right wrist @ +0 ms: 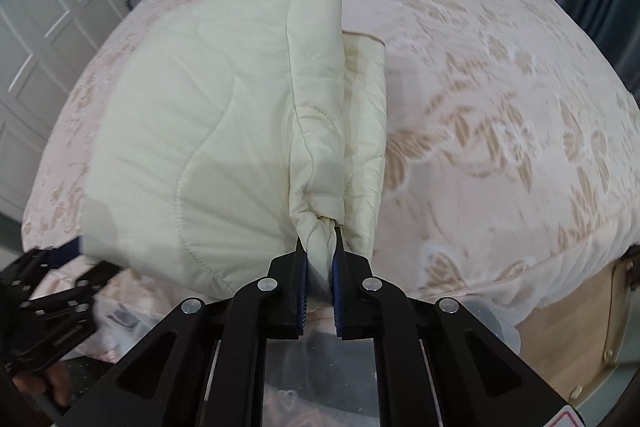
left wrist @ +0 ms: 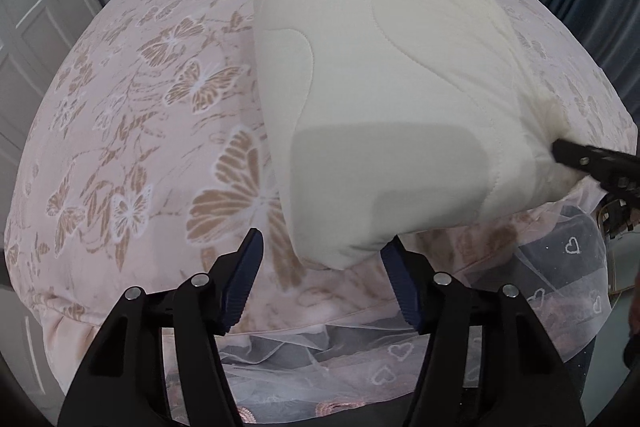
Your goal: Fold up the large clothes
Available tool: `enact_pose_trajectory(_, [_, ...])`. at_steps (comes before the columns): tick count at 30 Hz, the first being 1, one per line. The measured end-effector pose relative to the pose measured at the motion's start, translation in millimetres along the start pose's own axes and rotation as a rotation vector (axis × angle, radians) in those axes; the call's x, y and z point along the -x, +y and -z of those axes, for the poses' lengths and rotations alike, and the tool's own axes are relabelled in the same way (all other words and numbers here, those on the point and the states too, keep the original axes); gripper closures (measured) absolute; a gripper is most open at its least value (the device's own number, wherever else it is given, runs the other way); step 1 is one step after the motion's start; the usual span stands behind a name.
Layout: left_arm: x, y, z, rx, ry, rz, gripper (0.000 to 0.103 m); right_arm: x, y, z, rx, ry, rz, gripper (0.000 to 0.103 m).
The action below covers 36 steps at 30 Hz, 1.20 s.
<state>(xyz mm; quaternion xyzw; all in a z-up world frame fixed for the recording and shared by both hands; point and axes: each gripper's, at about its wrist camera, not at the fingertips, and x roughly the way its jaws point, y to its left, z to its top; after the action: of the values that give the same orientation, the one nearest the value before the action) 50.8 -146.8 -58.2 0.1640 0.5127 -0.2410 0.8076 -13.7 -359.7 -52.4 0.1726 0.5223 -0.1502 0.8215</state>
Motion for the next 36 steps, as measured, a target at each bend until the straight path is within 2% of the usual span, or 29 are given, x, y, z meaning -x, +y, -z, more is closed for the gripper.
enact_pose_trajectory(4, [23, -6, -4, -0.017, -0.036, 0.018, 0.047, -25, 3, 5, 0.024, 0.014, 0.061, 0.095])
enact_pose_trajectory(6, [35, -6, -8, -0.020, -0.072, 0.002, 0.047, -40, 5, 8, 0.041, 0.032, 0.085, 0.095])
enact_pose_trajectory(11, [49, -6, -24, -0.021, -0.121, -0.025, 0.047, -50, 5, 10, 0.043, 0.049, 0.081, 0.095])
enact_pose_trajectory(16, [39, -18, -38, -0.043, -0.121, -0.039, 0.047, -53, 1, 10, 0.021, 0.063, 0.052, 0.095])
enact_pose_trajectory(20, [16, -33, -47, -0.055, -0.075, -0.038, 0.047, -54, 1, 9, 0.020, 0.071, 0.051, 0.095])
enact_pose_trajectory(29, [-9, -38, -41, -0.068, -0.036, -0.067, 0.046, -58, 5, 10, 0.052, 0.112, 0.071, 0.093])
enact_pose_trajectory(32, [-16, -32, -36, -0.062, -0.026, -0.076, 0.046, -50, 9, 6, 0.060, 0.133, 0.077, 0.090])
enact_pose_trajectory(35, [-22, -22, -35, -0.034, -0.015, -0.077, 0.046, -29, 11, 0, 0.047, 0.117, 0.072, 0.089])
enact_pose_trajectory(36, [-22, -20, -36, -0.022, -0.014, -0.073, 0.046, -18, 11, -3, 0.040, 0.103, 0.069, 0.085])
